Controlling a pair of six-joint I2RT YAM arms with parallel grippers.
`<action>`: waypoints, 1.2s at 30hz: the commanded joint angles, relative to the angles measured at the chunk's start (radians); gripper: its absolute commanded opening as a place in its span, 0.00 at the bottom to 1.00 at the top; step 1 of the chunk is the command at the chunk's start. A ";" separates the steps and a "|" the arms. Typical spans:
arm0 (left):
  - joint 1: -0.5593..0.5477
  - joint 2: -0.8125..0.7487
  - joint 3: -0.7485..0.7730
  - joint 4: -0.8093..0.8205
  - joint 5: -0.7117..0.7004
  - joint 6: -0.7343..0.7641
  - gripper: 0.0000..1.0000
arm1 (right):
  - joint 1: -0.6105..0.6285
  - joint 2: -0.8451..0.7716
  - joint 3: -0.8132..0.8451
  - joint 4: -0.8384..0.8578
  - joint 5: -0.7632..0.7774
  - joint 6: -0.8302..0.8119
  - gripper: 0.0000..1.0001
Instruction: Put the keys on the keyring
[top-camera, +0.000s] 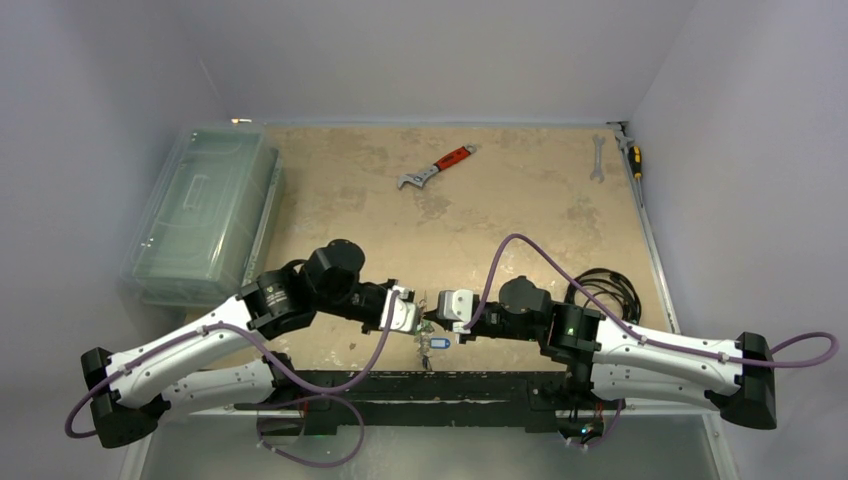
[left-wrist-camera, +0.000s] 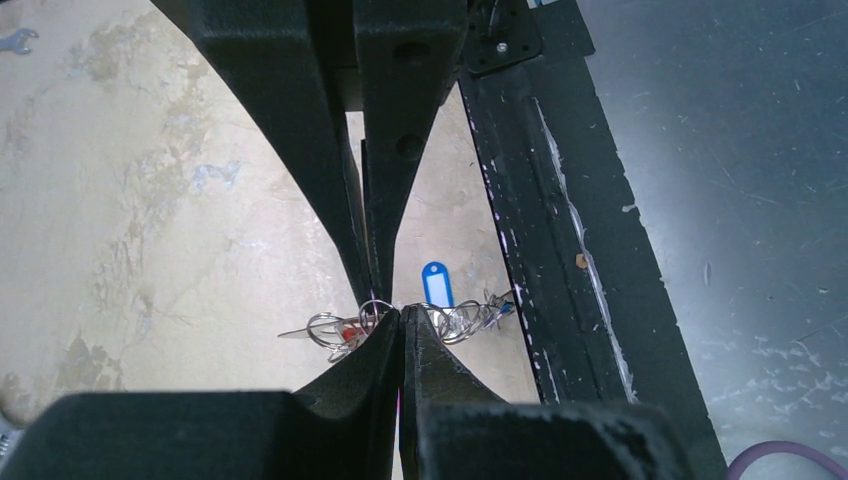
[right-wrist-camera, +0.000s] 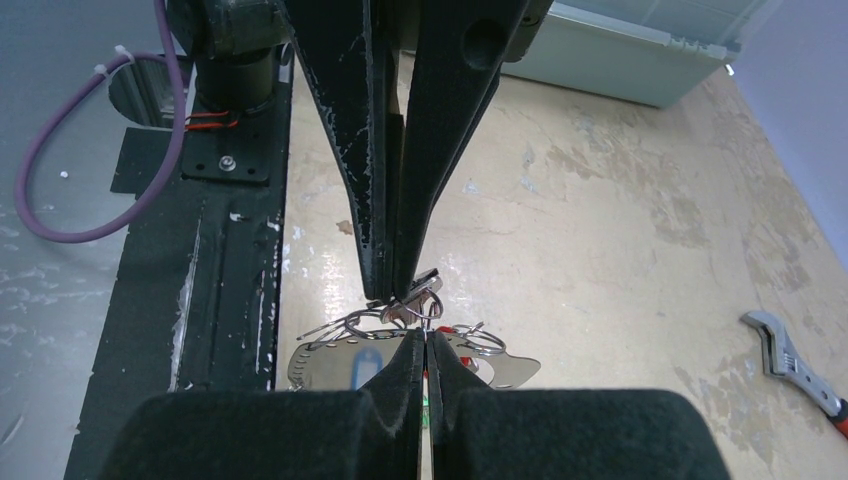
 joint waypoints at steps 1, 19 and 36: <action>0.004 0.015 0.041 -0.024 0.034 0.011 0.00 | 0.005 -0.016 0.060 0.029 -0.014 -0.002 0.00; 0.004 0.008 0.071 -0.032 -0.001 -0.011 0.00 | 0.020 -0.009 0.060 0.018 -0.015 0.005 0.00; 0.004 -0.068 -0.006 -0.011 -0.374 -0.459 0.30 | 0.046 -0.033 0.018 0.019 0.240 0.079 0.00</action>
